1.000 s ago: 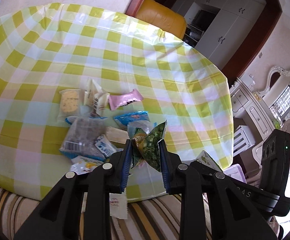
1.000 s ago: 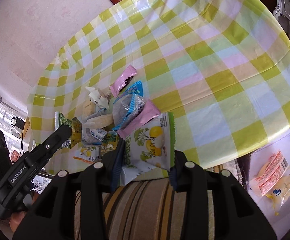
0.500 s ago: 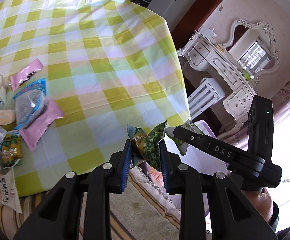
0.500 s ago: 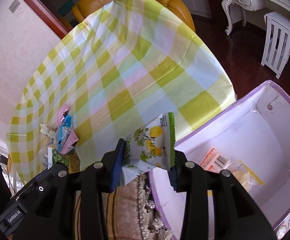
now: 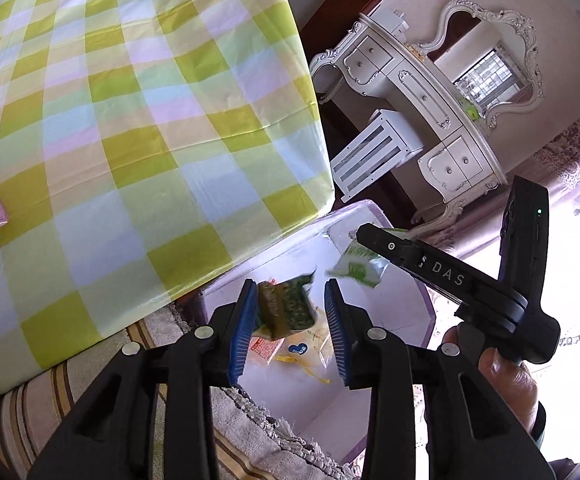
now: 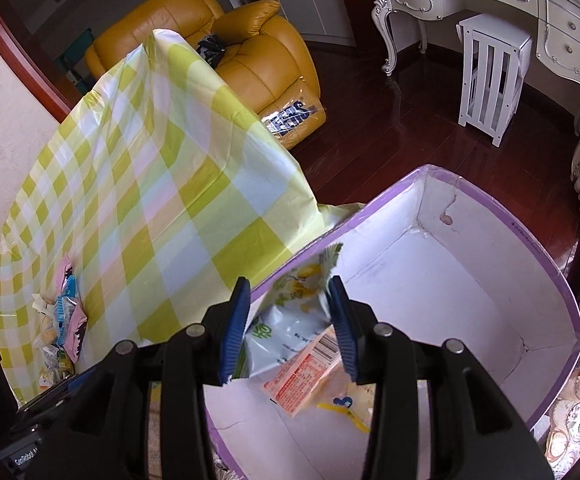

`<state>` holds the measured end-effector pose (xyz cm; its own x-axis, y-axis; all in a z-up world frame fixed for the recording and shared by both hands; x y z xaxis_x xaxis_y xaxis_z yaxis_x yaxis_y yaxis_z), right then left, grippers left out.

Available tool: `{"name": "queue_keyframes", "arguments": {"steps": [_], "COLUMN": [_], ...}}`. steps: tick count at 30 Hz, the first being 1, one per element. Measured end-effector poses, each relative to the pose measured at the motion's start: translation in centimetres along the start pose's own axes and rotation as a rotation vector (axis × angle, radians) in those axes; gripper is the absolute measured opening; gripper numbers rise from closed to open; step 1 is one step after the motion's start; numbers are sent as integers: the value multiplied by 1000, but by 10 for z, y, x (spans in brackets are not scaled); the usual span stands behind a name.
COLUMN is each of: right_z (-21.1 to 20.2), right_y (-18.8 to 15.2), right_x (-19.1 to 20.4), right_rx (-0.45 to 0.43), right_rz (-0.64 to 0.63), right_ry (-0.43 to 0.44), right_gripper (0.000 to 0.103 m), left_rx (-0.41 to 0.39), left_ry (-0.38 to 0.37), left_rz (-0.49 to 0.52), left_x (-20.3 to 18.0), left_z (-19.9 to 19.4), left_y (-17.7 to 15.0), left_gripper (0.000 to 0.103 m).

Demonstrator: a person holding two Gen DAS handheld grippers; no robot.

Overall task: Organize snacks
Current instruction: 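Carry the green bag and lemon-printed bag over the white box and open both tools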

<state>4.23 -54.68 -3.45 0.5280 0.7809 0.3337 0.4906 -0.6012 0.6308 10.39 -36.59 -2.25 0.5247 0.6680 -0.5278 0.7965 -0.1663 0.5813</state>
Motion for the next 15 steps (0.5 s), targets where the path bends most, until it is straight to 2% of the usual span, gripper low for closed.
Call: {"name": "queue_keyframes", "arguments": {"steps": [3,9,15], "right_z": [1,0,-2], "right_y": [1,-3,-6], "right_x": [-5,0,12], "right_rx": [-2,11,23], "right_rz": [8,16,-5], "right_ry": [-7,31,48], "right_gripper": [49,49,54], "left_rx": [-12,-28,-57], "left_ry": [9,27,59], "left_rz": [0,3,9], "left_x": [0,4,11], "left_z": [-2,-10,-26], "left_y": [1,1,0], "left_gripper": [45,45,47]}}
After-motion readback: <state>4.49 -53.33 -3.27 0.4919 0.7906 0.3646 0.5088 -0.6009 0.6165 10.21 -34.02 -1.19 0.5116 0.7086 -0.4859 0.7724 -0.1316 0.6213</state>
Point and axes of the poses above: each gripper's, at about its wrist camera, not at the fingertips, and z roughly the way its jaws point, x to its left, y to its top, the point moved 4 cm from there along z, roughly the way its jaws point, and after that the axes turned 13 degrees about -x, right-handed, at the moved point
